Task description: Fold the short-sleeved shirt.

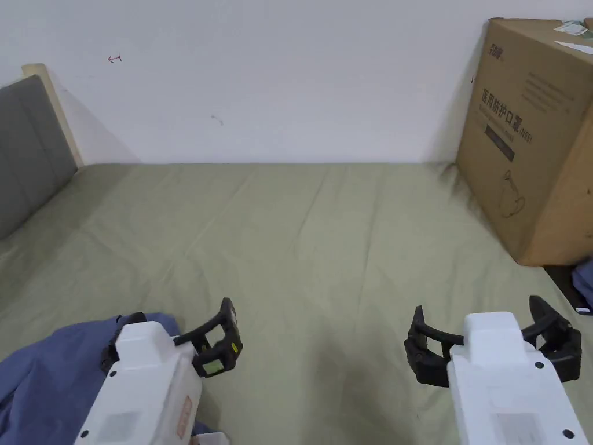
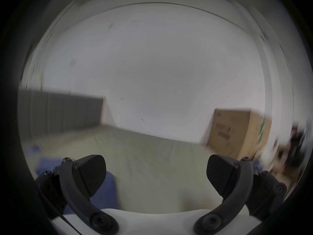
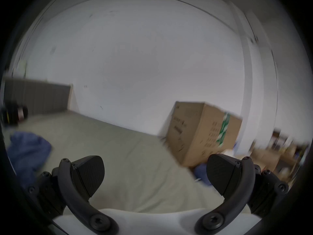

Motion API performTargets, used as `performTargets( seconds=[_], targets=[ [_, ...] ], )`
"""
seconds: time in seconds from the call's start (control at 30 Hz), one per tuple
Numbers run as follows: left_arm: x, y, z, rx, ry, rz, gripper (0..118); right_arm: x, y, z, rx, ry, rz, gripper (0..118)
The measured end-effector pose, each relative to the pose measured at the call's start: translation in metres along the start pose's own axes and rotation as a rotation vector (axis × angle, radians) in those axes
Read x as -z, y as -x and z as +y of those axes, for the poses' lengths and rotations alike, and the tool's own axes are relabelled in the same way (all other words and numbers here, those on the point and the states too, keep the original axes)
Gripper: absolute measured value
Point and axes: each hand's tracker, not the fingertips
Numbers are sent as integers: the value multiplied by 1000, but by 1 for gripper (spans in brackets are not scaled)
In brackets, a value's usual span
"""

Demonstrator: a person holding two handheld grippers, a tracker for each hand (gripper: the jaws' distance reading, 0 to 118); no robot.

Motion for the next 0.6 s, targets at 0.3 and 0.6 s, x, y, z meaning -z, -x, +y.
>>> performTargets(
  seconds=[0.3,0.6],
  targets=[
    [10,63,1,-1103,51,-156,118,-19,43,-3,-817,-383,-387,118],
    [3,-15,15,147,0,58,118,-16,-12,21,106,-53,29,118]
  ],
)
